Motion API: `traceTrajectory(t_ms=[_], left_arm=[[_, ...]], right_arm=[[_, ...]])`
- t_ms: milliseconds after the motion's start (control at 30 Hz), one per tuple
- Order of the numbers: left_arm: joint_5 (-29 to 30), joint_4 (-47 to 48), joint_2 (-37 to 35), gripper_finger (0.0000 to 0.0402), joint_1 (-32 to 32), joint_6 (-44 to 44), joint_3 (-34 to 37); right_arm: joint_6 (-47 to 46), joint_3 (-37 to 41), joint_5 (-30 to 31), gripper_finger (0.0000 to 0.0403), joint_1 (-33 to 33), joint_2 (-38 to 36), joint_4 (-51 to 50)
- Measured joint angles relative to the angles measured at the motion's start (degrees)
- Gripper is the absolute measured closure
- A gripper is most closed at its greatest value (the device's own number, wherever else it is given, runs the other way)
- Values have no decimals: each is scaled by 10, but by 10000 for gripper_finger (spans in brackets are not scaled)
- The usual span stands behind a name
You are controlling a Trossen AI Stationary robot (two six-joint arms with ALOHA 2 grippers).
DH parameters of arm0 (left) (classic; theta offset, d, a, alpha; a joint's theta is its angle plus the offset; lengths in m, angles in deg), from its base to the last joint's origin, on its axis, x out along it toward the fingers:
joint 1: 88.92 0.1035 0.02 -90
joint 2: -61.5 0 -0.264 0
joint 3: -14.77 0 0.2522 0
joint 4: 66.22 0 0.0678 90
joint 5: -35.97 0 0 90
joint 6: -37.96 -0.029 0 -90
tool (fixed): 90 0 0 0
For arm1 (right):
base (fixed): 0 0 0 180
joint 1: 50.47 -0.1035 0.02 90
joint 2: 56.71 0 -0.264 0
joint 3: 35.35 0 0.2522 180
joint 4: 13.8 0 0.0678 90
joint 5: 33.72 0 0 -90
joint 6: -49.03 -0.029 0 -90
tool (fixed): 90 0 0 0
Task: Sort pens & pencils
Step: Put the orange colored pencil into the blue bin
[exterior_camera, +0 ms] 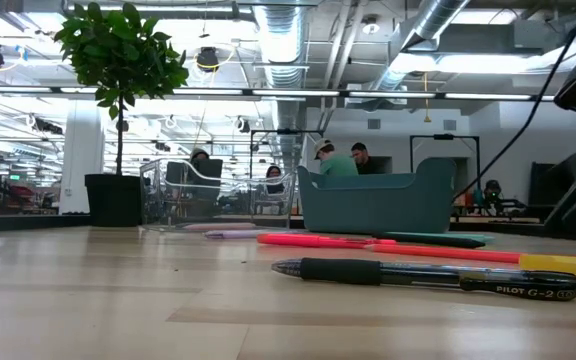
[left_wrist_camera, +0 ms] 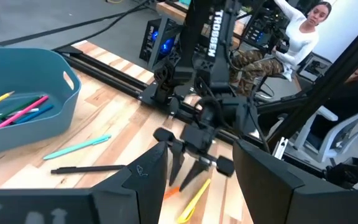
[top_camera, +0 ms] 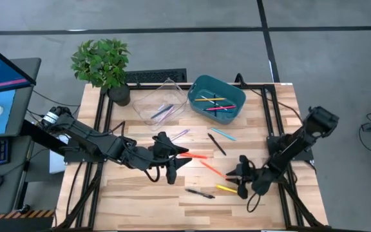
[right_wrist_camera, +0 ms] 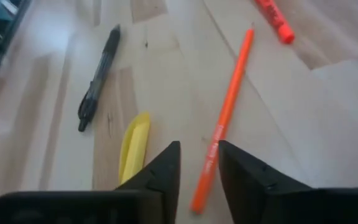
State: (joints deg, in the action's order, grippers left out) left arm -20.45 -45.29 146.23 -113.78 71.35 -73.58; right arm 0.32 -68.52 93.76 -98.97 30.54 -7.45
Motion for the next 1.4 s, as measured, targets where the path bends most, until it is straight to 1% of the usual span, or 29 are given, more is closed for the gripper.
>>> traceTrajectory(t_ms=[133,267,367,533,667,767,867,933,1067,1133,1333,1400], left_arm=[[1,0,0,228,0,-1,0],[1,1,0,228,1,-1,0],[2,6,0,228,1,-1,0],[13,34,0,228,2,-1,0],[27,47,0,228,2,1,0],[33,50,0,228,2,2,0],[32,50,0,228,3,3,0],[32,50,0,228,3,3,0],[32,55,0,228,4,3,0],[33,55,0,228,5,3,0],[32,55,0,228,14,5,0],[32,55,0,228,16,10,0]], right_arm=[[3,-23,14,230,-2,43,1],[-51,-22,73,191,-12,72,-9],[-63,-21,99,181,-25,97,-7],[-66,-21,149,188,-56,160,56],[-101,-25,199,199,-74,208,60],[-149,-29,217,216,-75,221,28],[-164,-30,220,256,-73,218,-9],[-153,-30,217,289,-73,210,-23],[-136,-28,212,356,-69,204,-31],[-139,-28,213,379,-68,204,-31],[-159,-27,212,379,-67,197,-32],[-161,-26,198,379,-65,182,-39]])
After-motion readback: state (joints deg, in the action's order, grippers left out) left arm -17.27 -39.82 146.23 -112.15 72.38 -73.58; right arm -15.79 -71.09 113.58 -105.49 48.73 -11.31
